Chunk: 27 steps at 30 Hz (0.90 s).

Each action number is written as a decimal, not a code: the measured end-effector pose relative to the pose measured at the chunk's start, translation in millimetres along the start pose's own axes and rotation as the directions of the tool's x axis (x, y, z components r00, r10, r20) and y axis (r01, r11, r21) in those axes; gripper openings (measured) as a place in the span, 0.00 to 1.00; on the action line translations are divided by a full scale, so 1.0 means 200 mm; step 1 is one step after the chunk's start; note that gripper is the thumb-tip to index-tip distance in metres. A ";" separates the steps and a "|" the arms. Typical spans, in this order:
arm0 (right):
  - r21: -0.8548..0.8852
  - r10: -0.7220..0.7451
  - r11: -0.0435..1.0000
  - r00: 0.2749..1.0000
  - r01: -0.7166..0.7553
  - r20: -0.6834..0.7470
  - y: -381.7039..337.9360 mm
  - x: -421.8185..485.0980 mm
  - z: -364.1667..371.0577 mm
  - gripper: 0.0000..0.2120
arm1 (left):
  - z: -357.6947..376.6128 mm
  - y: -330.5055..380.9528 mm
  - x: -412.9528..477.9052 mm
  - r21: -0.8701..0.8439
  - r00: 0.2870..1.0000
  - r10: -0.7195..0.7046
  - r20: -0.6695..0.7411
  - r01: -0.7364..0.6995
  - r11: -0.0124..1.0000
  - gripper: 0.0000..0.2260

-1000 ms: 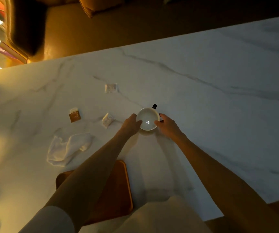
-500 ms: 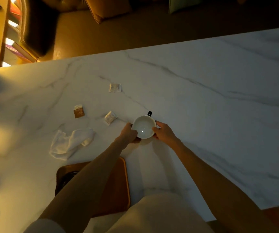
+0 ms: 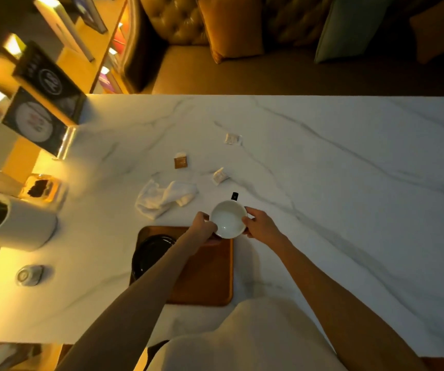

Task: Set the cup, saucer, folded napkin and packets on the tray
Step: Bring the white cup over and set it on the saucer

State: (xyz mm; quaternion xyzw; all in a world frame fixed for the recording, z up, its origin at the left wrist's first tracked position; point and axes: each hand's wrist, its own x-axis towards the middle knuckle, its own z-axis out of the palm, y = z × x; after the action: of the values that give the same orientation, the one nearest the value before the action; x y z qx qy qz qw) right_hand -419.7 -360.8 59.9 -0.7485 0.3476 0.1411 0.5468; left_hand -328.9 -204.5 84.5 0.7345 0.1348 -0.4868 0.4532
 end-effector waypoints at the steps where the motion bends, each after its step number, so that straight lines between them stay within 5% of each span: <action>1: -0.015 -0.023 1.000 1.000 0.024 0.011 -0.02 -0.02 0.05 0.21 | -0.05 -0.03 -0.03 -0.024 1.000 -0.003 -0.005 0.003 1.000 0.20; 18: -0.155 -0.143 0.975 0.982 0.161 0.121 -0.21 -0.23 0.65 0.17 | -0.64 -0.40 -0.28 -0.140 0.995 0.020 0.102 -0.006 0.990 0.30; 27: 0.112 0.004 0.993 0.983 -0.025 0.185 -0.32 -0.34 0.86 0.19 | -0.87 -0.45 -0.35 -0.123 0.991 0.036 0.126 -0.020 0.992 0.29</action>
State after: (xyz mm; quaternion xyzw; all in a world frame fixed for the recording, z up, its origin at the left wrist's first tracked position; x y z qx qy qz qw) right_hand -395.9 -167.5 83.7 -0.6972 0.3084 0.1939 0.6174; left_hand -318.6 1.3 115.3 0.6745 0.1245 -0.5176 0.5115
